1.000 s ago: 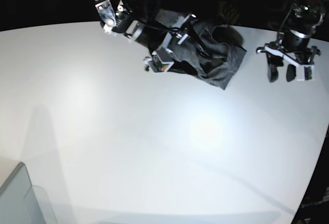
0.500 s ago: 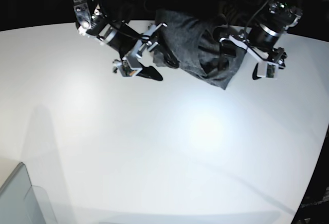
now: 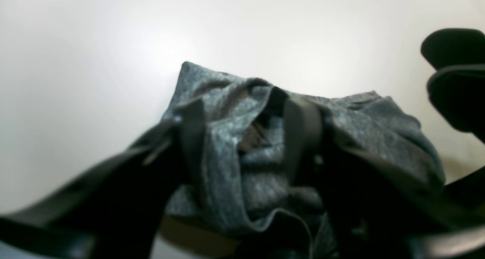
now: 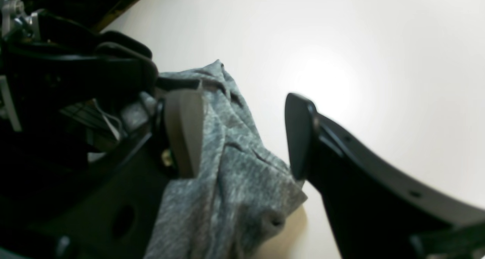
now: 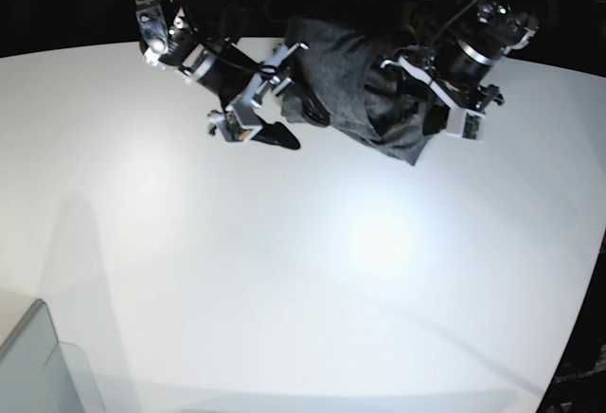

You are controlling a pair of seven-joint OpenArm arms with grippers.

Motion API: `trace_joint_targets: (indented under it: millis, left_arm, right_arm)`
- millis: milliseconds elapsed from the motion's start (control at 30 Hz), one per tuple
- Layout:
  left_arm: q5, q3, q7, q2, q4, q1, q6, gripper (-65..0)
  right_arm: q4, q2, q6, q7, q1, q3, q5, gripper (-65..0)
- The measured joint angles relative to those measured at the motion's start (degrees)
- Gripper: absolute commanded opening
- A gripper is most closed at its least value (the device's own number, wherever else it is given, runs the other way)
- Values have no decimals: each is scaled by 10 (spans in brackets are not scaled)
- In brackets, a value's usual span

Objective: Layout the t-shirt on the table in an organized manner, then fold the t-shirt properly
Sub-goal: 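Grasp the folded bundle with the left gripper and press it flat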

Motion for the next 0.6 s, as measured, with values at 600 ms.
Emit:
trace_joint_targets:
  millis: [600]
  left_arm:
    - [0, -2, 74, -16, -1, -3, 1, -250]
  right_arm:
    - [0, 7, 0, 0, 3, -1, 0, -302]
